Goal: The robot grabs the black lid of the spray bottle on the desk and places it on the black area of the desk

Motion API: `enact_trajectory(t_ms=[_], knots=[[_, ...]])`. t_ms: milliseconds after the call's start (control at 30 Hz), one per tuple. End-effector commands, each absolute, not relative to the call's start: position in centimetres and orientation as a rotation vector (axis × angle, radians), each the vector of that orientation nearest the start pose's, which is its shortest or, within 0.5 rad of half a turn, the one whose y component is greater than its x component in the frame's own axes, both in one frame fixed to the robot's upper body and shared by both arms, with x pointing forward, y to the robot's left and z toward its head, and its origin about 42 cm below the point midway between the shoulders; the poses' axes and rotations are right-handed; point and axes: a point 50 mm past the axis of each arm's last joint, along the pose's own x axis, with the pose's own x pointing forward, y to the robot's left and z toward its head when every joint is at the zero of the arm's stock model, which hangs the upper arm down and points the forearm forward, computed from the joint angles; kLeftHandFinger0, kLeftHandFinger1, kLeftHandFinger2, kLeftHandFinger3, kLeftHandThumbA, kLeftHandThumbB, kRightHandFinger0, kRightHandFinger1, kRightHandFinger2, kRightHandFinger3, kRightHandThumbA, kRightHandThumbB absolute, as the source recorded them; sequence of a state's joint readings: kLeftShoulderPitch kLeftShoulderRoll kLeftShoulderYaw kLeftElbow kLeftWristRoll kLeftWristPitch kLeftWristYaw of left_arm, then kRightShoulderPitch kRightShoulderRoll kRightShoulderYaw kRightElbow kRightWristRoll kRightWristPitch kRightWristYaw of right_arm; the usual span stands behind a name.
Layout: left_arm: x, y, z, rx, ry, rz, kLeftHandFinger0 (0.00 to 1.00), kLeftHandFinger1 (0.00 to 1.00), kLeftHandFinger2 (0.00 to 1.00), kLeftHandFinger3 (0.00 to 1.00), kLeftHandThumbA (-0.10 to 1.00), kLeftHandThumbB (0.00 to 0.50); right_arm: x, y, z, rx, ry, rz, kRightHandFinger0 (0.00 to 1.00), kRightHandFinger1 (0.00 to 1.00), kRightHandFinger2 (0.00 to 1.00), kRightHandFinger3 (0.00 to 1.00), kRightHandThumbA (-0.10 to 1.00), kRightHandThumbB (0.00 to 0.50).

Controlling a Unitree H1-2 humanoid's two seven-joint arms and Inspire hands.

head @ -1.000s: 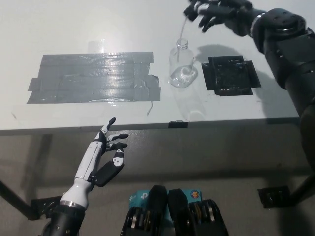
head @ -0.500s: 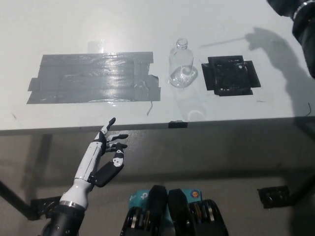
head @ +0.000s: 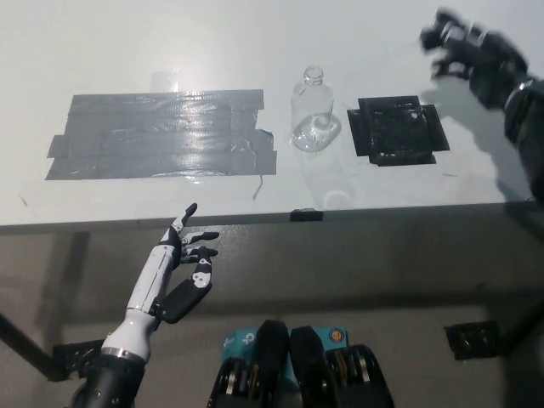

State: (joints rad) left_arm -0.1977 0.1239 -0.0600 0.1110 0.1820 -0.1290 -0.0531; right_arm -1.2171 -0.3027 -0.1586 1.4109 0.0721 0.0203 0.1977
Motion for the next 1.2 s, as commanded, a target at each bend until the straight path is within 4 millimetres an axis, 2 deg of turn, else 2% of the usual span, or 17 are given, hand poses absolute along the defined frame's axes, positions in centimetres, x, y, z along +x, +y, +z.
enact_trajectory(t_ms=[0,33,100,167,200,333,400,600,667,800,833,900,933,967,1067,1100,1167], knots=[[34.6,22.3,14.2,0.309,-0.262,-0.135,0.65,0.65,0.75,1.0,0.21,0.078,59.5,-26.6,31.8,-0.488,0.156,0.195,0.84,0.83,0.95,0.99,0.25,0.344],[34.6,22.3,14.2,0.314,-0.263,-0.135,0.65,0.65,0.75,1.0,0.22,0.072,59.5,-26.7,31.9,-0.536,0.177,0.213,1.0,1.0,1.0,1.0,0.3,0.36],[34.6,22.4,14.4,0.323,-0.26,-0.139,0.65,0.65,0.76,1.0,0.23,0.067,59.5,-27.1,32.4,-0.618,0.213,0.238,1.0,1.0,1.0,1.0,0.38,0.385],[34.7,22.4,14.4,0.318,-0.26,-0.139,0.66,0.66,0.76,1.0,0.24,0.067,59.5,-27.4,32.7,-0.644,0.221,0.244,1.0,1.0,1.0,1.0,0.4,0.388],[34.7,22.4,14.4,0.315,-0.26,-0.137,0.65,0.65,0.76,1.0,0.24,0.07,59.5,-27.6,33.0,-0.632,0.227,0.246,1.0,1.0,1.0,1.0,0.42,0.424],[34.6,22.4,14.2,0.318,-0.267,-0.132,0.65,0.65,0.75,1.0,0.25,0.074,59.6,-27.7,33.8,-0.656,0.223,0.254,1.0,1.0,1.0,1.0,0.46,0.464],[34.7,22.3,14.2,0.317,-0.263,-0.136,0.65,0.64,0.74,1.0,0.25,0.074,59.8,-27.8,34.7,-0.7,0.217,0.242,1.0,1.0,1.0,1.0,0.54,0.469],[34.8,22.3,14.3,0.315,-0.258,-0.141,0.66,0.66,0.75,1.0,0.25,0.073,60.0,-28.1,36.5,-0.642,0.106,0.158,1.0,1.0,1.0,1.0,0.6,0.491],[34.9,22.2,14.5,0.321,-0.264,-0.143,0.66,0.66,0.75,1.0,0.25,0.072,60.1,-28.3,37.4,-0.628,0.038,0.114,1.0,1.0,1.0,1.0,0.64,0.5],[35.1,22.2,14.5,0.324,-0.271,-0.14,0.65,0.65,0.75,1.0,0.25,0.069,60.2,-27.7,40.9,-0.576,-0.155,0.063,1.0,1.0,1.0,1.0,0.77,0.5],[35.4,22.1,14.7,0.325,-0.278,-0.138,0.65,0.65,0.75,1.0,0.27,0.072,60.0,-27.3,42.5,-0.57,-0.223,0.068,1.0,1.0,1.0,1.0,0.77,0.468],[35.5,22.0,14.8,0.324,-0.277,-0.139,0.65,0.66,0.75,1.0,0.29,0.067,59.5,-26.8,43.8,-0.566,-0.294,0.082,1.0,1.0,1.0,1.0,0.78,0.464],[35.5,22.1,14.8,0.313,-0.279,-0.143,0.67,0.68,0.78,1.0,0.32,0.063,57.6,-26.0,44.5,-0.557,-0.413,0.124,1.0,1.0,1.0,1.0,0.81,0.448],[35.6,22.2,14.9,0.314,-0.28,-0.142,0.67,0.68,0.78,1.0,0.33,0.063,57.2,-25.7,44.7,-0.556,-0.431,0.13,1.0,1.0,1.0,1.0,0.81,0.448],[36.4,22.4,15.6,0.3,-0.288,-0.132,0.74,0.78,0.86,1.0,0.57,0.095,53.1,-24.2,44.3,-0.585,-0.565,0.187,1.0,1.0,1.0,1.0,0.84,0.436],[37.0,22.4,16.1,0.3,-0.301,-0.119,0.78,0.82,0.9,1.0,0.66,0.096,51.4,-23.8,43.7,-0.604,-0.61,0.201,1.0,1.0,1.0,1.0,0.85,0.453],[37.9,22.4,16.6,0.299,-0.319,-0.11,0.92,0.97,1.0,1.0,0.82,0.109,49.2,-24.1,42.8,-0.597,-0.653,0.223,1.0,1.0,1.0,1.0,0.88,0.449]])
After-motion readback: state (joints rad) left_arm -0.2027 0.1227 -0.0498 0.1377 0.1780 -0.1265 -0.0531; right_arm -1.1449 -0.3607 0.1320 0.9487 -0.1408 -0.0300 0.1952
